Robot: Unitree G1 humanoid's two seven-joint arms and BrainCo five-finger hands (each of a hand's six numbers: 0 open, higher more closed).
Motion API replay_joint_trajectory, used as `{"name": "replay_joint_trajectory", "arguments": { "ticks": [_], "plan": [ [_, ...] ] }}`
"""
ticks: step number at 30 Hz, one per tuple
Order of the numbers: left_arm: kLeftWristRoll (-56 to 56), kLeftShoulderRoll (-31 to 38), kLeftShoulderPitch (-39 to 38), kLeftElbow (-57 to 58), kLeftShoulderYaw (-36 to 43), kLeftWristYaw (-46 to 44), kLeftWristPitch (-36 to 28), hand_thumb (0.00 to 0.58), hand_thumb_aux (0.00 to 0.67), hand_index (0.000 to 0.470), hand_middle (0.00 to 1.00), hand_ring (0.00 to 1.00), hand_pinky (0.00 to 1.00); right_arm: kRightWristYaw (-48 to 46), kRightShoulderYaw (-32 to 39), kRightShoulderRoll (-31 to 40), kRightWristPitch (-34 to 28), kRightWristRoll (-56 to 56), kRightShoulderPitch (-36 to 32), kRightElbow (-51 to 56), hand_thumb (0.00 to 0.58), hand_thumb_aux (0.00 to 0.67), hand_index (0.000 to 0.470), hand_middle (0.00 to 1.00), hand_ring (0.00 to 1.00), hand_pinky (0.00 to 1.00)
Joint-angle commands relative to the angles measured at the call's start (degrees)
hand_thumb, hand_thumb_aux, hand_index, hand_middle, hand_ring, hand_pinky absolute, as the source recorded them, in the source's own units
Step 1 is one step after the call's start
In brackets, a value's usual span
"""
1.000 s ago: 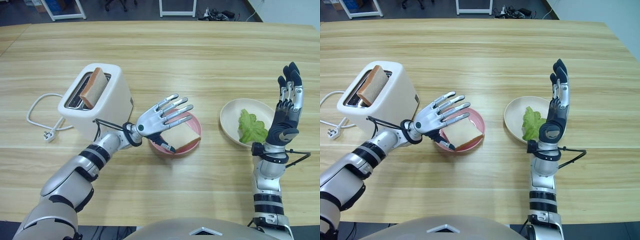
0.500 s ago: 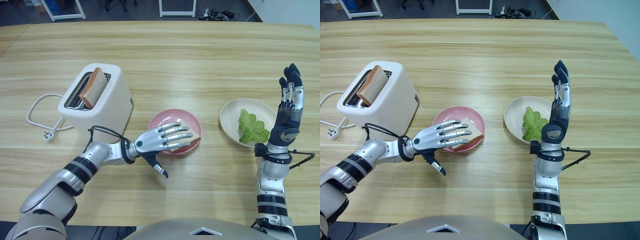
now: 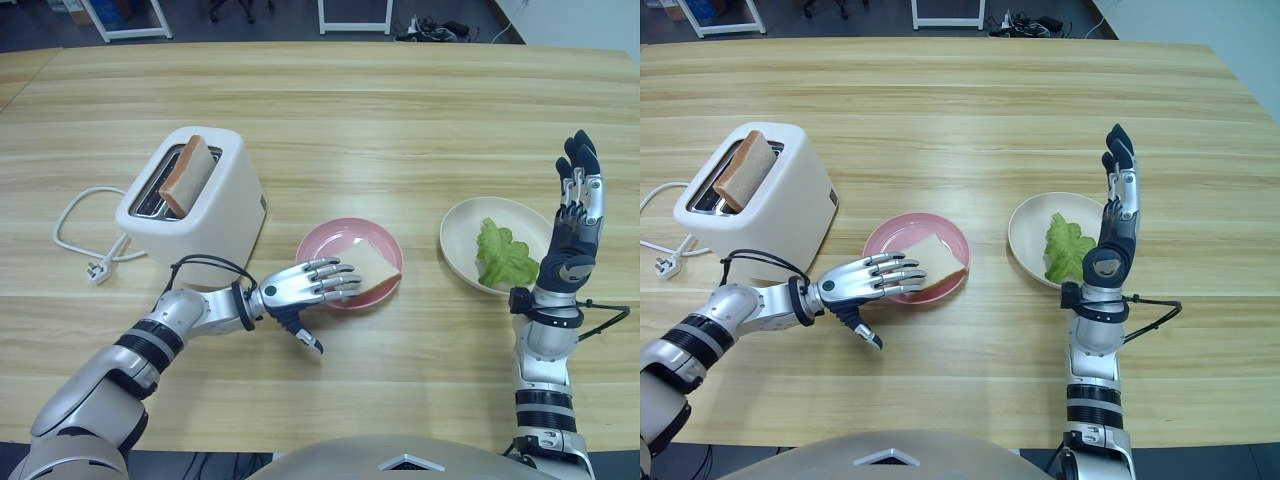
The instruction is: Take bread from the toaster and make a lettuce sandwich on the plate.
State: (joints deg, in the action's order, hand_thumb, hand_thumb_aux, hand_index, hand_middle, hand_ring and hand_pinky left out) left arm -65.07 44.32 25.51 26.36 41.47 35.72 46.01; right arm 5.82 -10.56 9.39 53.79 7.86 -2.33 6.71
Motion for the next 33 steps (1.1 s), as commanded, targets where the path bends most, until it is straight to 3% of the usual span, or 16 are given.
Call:
{"name": "replay_joint_trajectory", "arguments": {
  "ticks": [1,8,11,12,13,14,19,25,33],
  "plan": [
    [-2.2,0.4,-0.2,1.2,-0.4,-1.0,-1.9,0.0,0.0,0.0,0.0,0.0,0.0,0.1,0.0,-0.4,-0.4,0.1,0.7,-0.3,0.0,0.0,0.0,0.0,0.0,0.0],
    [-2.7,-0.2,0.2,3.5,-2.5,-1.0,-8.0,0.0,0.0,0.0,0.0,0.0,0.0,0.1,-0.3,-0.2,-0.5,0.3,0.9,-0.4,0.0,0.0,0.0,0.0,0.0,0.0],
    [0.2,0.1,-1.0,0.1,-4.7,0.3,-7.2,0.0,0.0,0.0,0.0,0.0,0.0,0.2,-1.9,1.5,-0.5,0.9,0.6,0.4,0.0,0.0,0.0,0.0,0.0,0.0],
    [2.0,0.1,-1.8,-1.4,-5.9,0.7,-6.2,0.049,0.029,0.02,0.0,0.0,0.0,0.4,-2.9,2.6,-0.6,1.4,0.4,1.2,0.0,0.0,0.0,0.0,0.0,0.0],
    [3.7,0.0,-2.5,-3.1,-7.4,1.6,-5.3,0.071,0.042,0.029,0.0,0.0,0.0,0.8,-4.5,4.4,-1.0,3.1,0.2,2.4,0.0,0.0,0.0,0.0,0.0,0.0],
    [5.6,-0.2,-3.3,-4.8,-9.0,2.8,-4.4,0.0,0.0,0.0,0.0,0.0,0.0,1.5,-6.2,6.6,-2.0,5.3,-0.1,4.0,0.0,0.0,0.0,0.0,0.0,0.0],
    [22.5,-4.8,-7.8,-14.7,-19.9,5.2,-0.2,0.0,0.0,0.0,0.0,0.0,0.0,6.3,-8.7,22.0,-10.5,23.1,-0.9,12.7,0.0,0.0,0.0,0.0,0.0,0.0],
    [38.6,-12.6,-12.3,-24.9,-30.2,2.7,2.3,0.0,0.0,0.0,0.0,0.0,0.0,14.2,2.7,39.2,-17.7,45.5,-4.1,22.8,0.0,0.0,0.0,0.0,0.0,0.0],
    [46.3,-20.8,-15.1,-31.8,-37.4,-4.2,1.4,0.0,0.0,0.0,0.0,0.0,0.0,23.0,17.0,47.4,-21.0,56.5,-10.0,29.1,0.0,0.0,0.0,0.0,0.0,0.0]
  ]
}}
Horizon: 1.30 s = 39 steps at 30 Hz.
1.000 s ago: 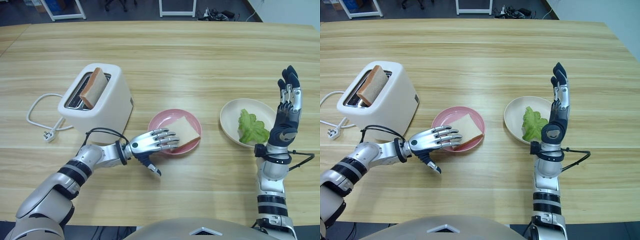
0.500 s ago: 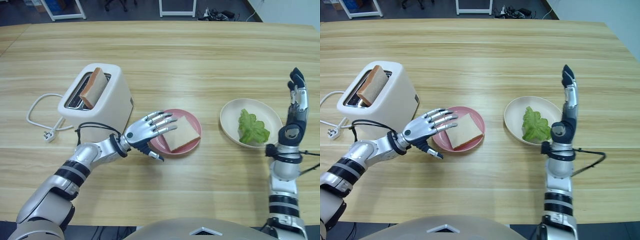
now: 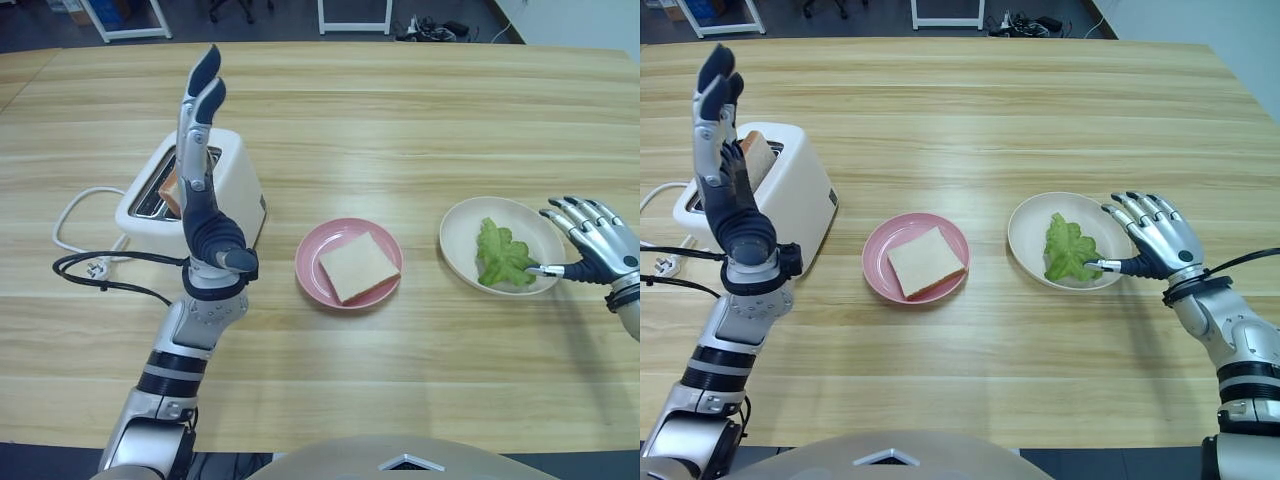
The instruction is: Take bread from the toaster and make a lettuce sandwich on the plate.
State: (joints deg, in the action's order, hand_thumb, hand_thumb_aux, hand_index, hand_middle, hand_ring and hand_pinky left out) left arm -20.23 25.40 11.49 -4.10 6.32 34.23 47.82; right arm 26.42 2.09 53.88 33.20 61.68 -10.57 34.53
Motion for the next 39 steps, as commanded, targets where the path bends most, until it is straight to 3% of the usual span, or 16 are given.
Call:
{"name": "replay_joint_trajectory", "arguments": {
  "ticks": [1,16,18,19,20,23,31,32,33,35,36,38,39],
  "plan": [
    [1.6,-2.4,-1.4,-1.4,-2.9,-3.6,-0.4,0.0,0.0,0.0,0.0,0.0,0.0,2.8,5.8,3.4,-0.4,3.4,-2.3,1.5,0.0,0.0,0.0,0.0,0.0,0.0],
    [3.6,-8.7,-4.4,-6.6,-9.1,-13.6,0.8,0.0,0.0,0.0,0.0,0.0,0.0,10.1,23.3,2.6,-3.9,9.4,-14.4,13.3,0.0,0.0,0.0,0.0,0.0,0.0],
    [4.0,-9.3,-4.5,-7.1,-9.7,-14.8,0.9,0.0,0.0,0.0,0.0,0.0,0.0,10.9,24.9,2.2,-4.2,9.5,-15.6,15.2,0.045,0.026,0.018,0.0,0.0,0.0],
    [4.1,-9.6,-4.5,-7.1,-10.0,-15.3,0.9,0.0,0.0,0.0,0.0,0.0,0.0,11.3,25.7,2.0,-4.4,9.6,-16.2,16.2,0.096,0.058,0.041,0.0,0.0,0.0],
    [4.1,-9.8,-4.5,-7.1,-10.2,-15.7,0.9,0.0,0.0,0.0,0.0,0.0,0.0,11.7,26.5,1.8,-4.5,9.7,-16.8,17.0,0.096,0.058,0.041,0.0,0.0,0.0],
    [4.2,-10.5,-4.4,-6.9,-10.6,-16.9,1.0,0.0,0.0,0.0,0.0,0.0,0.0,13.1,28.5,1.4,-5.0,9.5,-17.7,18.8,0.009,0.005,0.004,0.0,0.0,0.0],
    [4.3,-12.0,-3.9,-6.9,-11.6,-19.6,1.1,0.0,0.0,0.0,0.0,0.0,0.0,14.7,33.1,0.4,-4.4,8.9,-18.9,22.2,0.005,0.003,0.002,0.0,0.0,0.0],
    [4.3,-12.1,-3.9,-6.8,-11.7,-19.8,1.1,0.0,0.0,0.0,0.0,0.0,0.0,14.7,33.6,0.2,-4.1,8.8,-19.1,22.6,0.087,0.053,0.037,0.0,0.0,0.0],
    [4.3,-12.2,-3.9,-6.7,-11.7,-20.1,1.2,0.0,0.0,0.0,0.0,0.0,0.0,14.7,34.1,0.0,-3.9,8.7,-19.2,23.0,0.413,0.31,0.217,0.0,0.0,0.0],
    [4.3,-12.5,-3.9,-6.7,-11.9,-20.5,1.2,0.0,0.0,0.0,0.0,0.0,0.0,15.0,34.8,-0.4,-3.8,8.5,-19.5,23.5,0.516,0.447,0.313,0.0,0.0,0.0],
    [4.3,-12.6,-3.9,-6.7,-12.0,-20.7,1.2,0.0,0.0,0.0,0.0,0.0,0.0,15.2,35.1,-0.6,-3.7,8.3,-19.6,23.8,0.566,0.568,0.398,0.0,0.0,0.0],
    [4.3,-12.7,-3.9,-6.7,-12.1,-21.1,1.2,0.0,0.0,0.0,0.0,0.0,0.0,15.5,35.8,-1.0,-3.7,8.1,-19.9,24.3,0.58,0.67,0.47,0.0,0.0,0.0],
    [4.3,-12.8,-3.9,-6.7,-12.2,-21.3,1.2,0.0,0.0,0.0,0.0,0.0,0.0,15.7,36.1,-1.2,-3.7,7.9,-20.0,24.6,0.58,0.67,0.47,0.0,0.0,0.0]
  ]
}}
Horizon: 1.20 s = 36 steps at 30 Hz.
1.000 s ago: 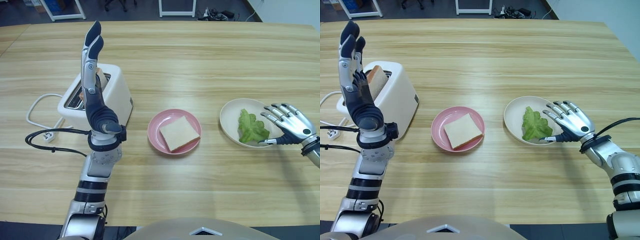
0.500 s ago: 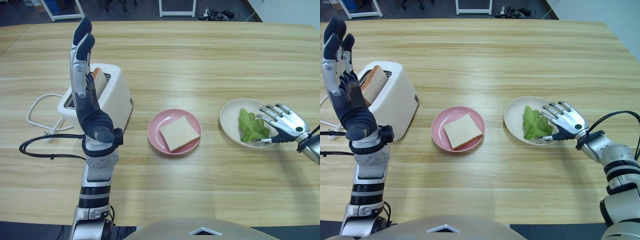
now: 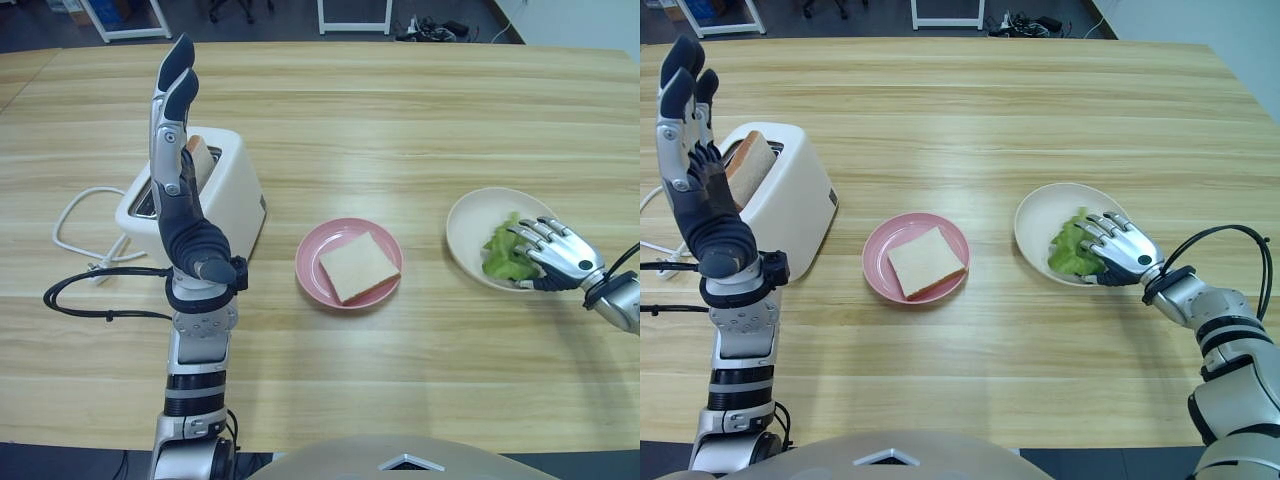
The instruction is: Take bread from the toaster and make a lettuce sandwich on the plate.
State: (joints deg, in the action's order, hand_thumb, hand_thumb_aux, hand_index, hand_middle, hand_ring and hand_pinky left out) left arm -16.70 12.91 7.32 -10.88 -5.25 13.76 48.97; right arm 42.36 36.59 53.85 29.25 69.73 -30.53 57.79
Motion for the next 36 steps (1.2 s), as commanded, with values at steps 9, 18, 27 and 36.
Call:
{"name": "replay_joint_trajectory", "arguments": {
  "ticks": [9,18,27,36],
  "plan": [
    [0.8,-1.2,0.4,0.0,-1.3,-2.1,0.2,0.0,0.0,0.0,0.0,0.0,0.0,3.4,2.8,-1.9,0.4,-1.5,-0.6,2.6,0.58,0.67,0.47,1.0,1.0,1.0],
    [1.0,-1.5,1.4,0.9,-1.2,-2.8,0.5,0.0,0.0,0.0,0.0,0.0,0.0,9.3,3.1,-1.5,-1.8,-1.9,0.1,1.3,0.58,0.67,0.47,1.0,1.0,1.0],
    [0.0,-2.5,2.5,2.5,-0.9,-2.9,1.0,0.0,0.0,0.0,0.0,0.0,0.0,11.8,0.9,0.7,-3.3,-3.8,1.2,-4.3,0.58,0.67,0.47,1.0,1.0,1.0],
    [-1.1,-3.6,4.1,4.3,-0.6,-2.7,1.8,0.0,0.0,0.0,0.0,0.0,0.0,12.4,-7.3,4.4,-8.6,-6.4,6.9,-23.1,0.58,0.67,0.47,1.0,1.0,1.0]
  ]
}}
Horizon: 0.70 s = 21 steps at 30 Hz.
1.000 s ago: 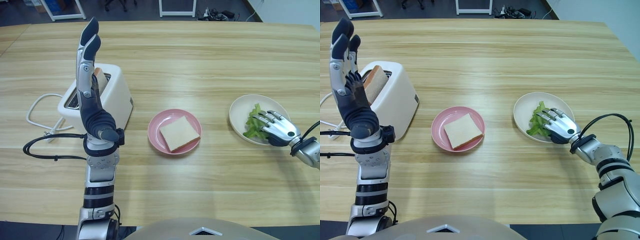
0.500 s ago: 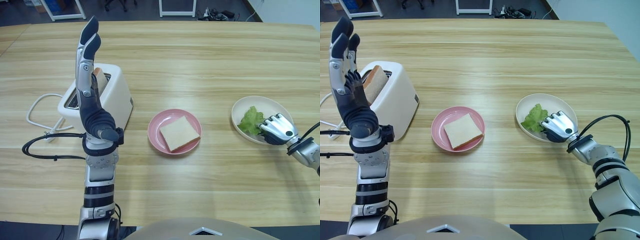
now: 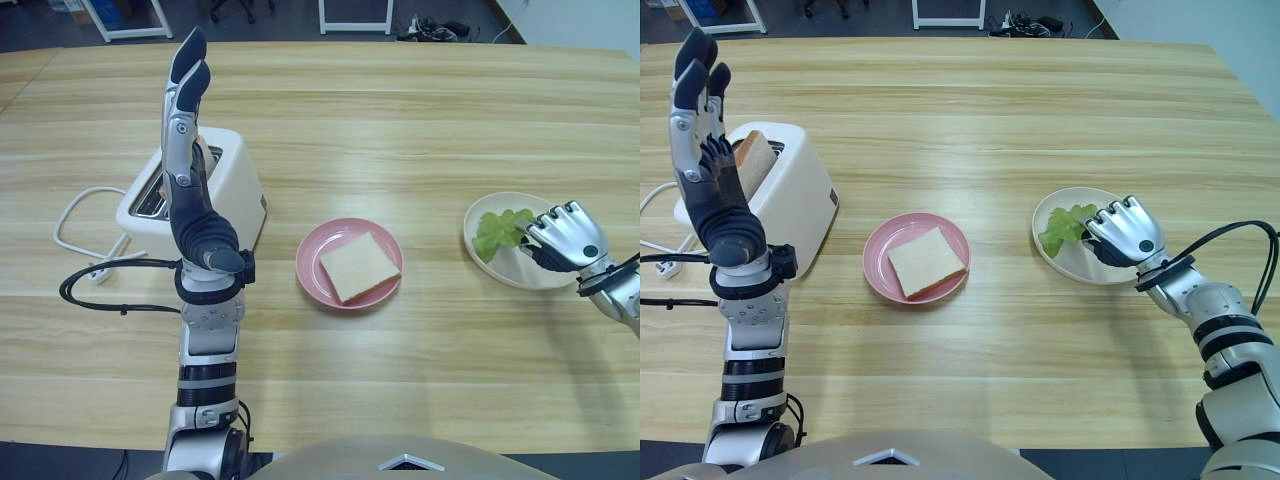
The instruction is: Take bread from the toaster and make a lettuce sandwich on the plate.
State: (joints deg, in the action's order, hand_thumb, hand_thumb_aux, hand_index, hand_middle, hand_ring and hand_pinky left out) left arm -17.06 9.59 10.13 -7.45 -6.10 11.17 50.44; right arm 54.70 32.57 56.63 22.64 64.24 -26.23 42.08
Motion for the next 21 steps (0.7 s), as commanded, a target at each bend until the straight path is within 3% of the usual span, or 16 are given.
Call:
{"name": "replay_joint_trajectory", "arguments": {
  "ticks": [1,5,11,17,21],
  "plan": [
    [-0.7,-0.4,1.4,1.0,0.2,-0.1,0.4,0.0,0.0,0.0,0.0,0.0,0.0,-0.1,-4.3,1.6,-2.7,-0.9,3.4,-10.2,0.58,0.67,0.47,1.0,1.0,1.0],
    [-1.1,-0.8,2.0,1.7,0.4,0.1,0.8,0.0,0.0,0.0,0.0,0.0,0.0,-2.3,-6.0,-0.5,-3.9,0.1,3.9,-19.2,0.58,0.67,0.47,1.0,1.0,1.0],
    [-1.6,-1.3,3.3,3.5,1.0,0.3,1.6,0.0,0.0,0.0,0.0,0.0,0.0,-7.0,-7.1,-6.0,-2.6,-1.0,-0.5,-24.7,0.58,0.67,0.47,1.0,1.0,1.0],
    [-1.9,-1.7,3.6,4.6,1.0,0.4,2.3,0.0,0.0,0.0,0.0,0.0,0.0,-11.5,-3.0,-15.3,0.6,-0.1,-4.7,-23.7,0.58,0.67,0.47,1.0,1.0,1.0],
    [-1.8,-1.6,3.2,4.3,0.9,0.2,2.4,0.0,0.0,0.0,0.0,0.0,0.0,-13.7,1.3,-19.3,2.3,2.3,-3.8,-21.7,0.58,0.67,0.47,1.0,1.0,1.0]
  ]
}}
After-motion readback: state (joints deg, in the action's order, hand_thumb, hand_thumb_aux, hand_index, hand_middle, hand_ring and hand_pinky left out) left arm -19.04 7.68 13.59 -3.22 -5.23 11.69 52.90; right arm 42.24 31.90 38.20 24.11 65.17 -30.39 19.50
